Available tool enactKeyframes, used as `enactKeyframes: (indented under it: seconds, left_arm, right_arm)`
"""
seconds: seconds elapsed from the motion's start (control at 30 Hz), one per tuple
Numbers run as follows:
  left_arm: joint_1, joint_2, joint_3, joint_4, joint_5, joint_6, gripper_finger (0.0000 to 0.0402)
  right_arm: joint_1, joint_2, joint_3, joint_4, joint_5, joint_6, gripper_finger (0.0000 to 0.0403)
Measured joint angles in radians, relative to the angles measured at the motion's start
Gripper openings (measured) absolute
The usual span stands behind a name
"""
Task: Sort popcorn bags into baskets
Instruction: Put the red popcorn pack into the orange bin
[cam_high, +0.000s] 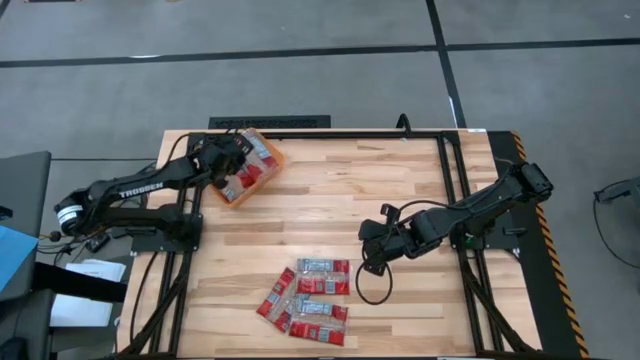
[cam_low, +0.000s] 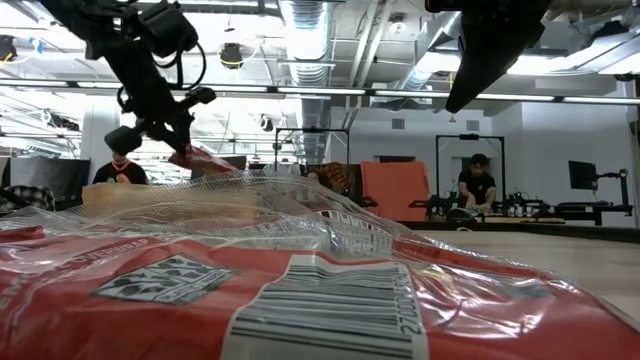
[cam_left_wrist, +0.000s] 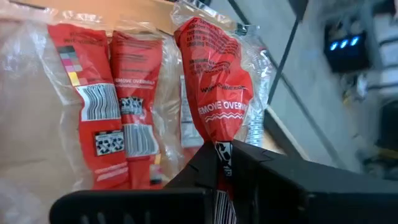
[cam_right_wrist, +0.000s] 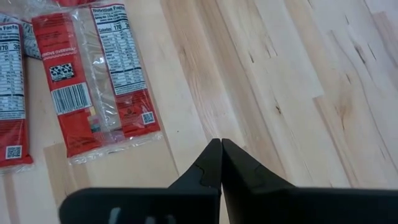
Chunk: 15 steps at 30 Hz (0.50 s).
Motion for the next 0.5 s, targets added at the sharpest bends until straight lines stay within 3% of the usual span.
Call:
enactKeyframes:
  seconds: [0.13,0.5]
  left_arm:
    - [0.028,0.000,-0.019,0.018,-0.001,-0.067,0.0005]
    - [0.073,0.029,-0.019,-0.006,0.013,-0.055,0.0005]
  right_arm:
    - [0.000,0.000,0.000,0.000,0.000,0.000,0.0022]
    - [0.000,0.000,0.000,0.000,0.008,0.003,0.0037]
